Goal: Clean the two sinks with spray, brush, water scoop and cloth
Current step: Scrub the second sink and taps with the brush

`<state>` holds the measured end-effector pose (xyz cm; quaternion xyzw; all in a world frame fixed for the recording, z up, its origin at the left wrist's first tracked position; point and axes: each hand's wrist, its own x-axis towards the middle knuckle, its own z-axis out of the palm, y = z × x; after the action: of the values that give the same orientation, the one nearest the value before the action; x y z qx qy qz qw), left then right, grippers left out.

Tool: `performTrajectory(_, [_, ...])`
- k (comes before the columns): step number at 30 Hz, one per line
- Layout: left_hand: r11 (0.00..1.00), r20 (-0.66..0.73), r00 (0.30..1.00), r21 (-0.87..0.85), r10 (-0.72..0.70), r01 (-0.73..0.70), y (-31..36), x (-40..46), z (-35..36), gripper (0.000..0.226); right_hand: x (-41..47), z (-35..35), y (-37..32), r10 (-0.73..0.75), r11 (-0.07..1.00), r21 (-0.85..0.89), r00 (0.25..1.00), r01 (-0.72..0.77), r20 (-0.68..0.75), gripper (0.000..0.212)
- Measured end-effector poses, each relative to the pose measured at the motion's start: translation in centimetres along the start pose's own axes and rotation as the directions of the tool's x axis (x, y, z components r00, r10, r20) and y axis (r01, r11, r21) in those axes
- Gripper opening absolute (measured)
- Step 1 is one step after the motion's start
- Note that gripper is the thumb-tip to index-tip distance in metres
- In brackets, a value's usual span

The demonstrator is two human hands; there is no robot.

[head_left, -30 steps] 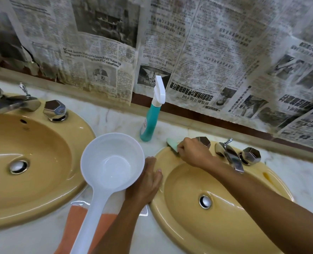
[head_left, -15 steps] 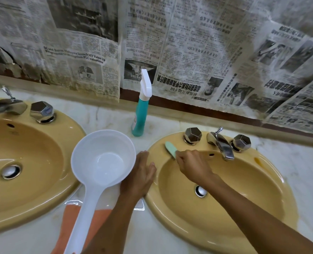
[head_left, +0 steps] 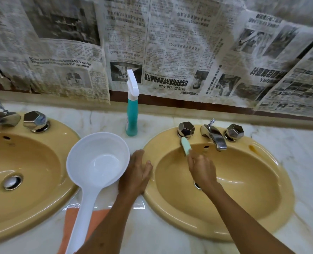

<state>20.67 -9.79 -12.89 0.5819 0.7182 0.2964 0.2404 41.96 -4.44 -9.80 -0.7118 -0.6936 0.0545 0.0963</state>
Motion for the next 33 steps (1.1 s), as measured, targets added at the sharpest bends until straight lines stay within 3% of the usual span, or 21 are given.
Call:
performTrajectory(2, [1.000,0.005,1.000,0.008,0.003,-0.003,0.1,0.1,0.1,0.067,-1.5,1.4,-0.6,-0.108,0.994,0.012,0.994,0.108,0.004,0.027])
performTrajectory(4, [1.000,0.007,1.000,-0.003,0.005,-0.005,0.2,0.2,0.1,0.075,-2.2,2.4,0.2,-0.164,0.986,-0.004,0.986,0.164,0.041,0.025])
performTrajectory(9, [1.000,0.015,1.000,-0.014,-0.013,0.013,0.2,0.2,0.0,0.068,0.2,1.9,2.5,0.110,0.990,0.100,0.992,-0.104,-0.064,0.031])
performTrajectory(14, [0.999,0.013,1.000,-0.024,-0.025,0.025,0.3,0.2,0.0,0.066,-2.0,3.1,-0.3,-0.139,0.988,0.061,0.990,0.139,0.000,0.026])
performTrajectory(19, [0.999,-0.001,1.000,-0.038,-0.007,0.007,0.1,0.3,0.2,0.052,-0.1,1.7,0.9,0.094,0.989,0.124,0.993,-0.086,-0.065,0.031])
performTrajectory(23, [1.000,0.007,1.000,-0.021,-0.011,0.012,0.1,0.2,0.2,0.070,-2.3,1.8,-3.3,-0.200,0.979,0.052,0.978,0.197,0.065,0.033])
performTrajectory(27, [0.999,0.004,1.000,-0.040,-0.008,0.008,0.2,0.2,0.2,0.064,2.1,-0.8,-1.4,-0.029,0.999,0.022,0.993,0.027,0.111,0.028])
performTrajectory(31, [0.999,-0.017,1.000,-0.030,0.019,-0.020,0.1,0.2,0.3,0.071,2.8,-1.2,-4.7,-0.251,0.962,-0.045,0.941,0.268,0.228,0.028])
performTrajectory(33, [0.999,-0.028,0.999,-0.023,0.022,-0.023,-0.1,0.2,0.4,0.076,4.7,-1.2,-5.0,-0.216,0.973,-0.027,0.951,0.228,0.221,0.027])
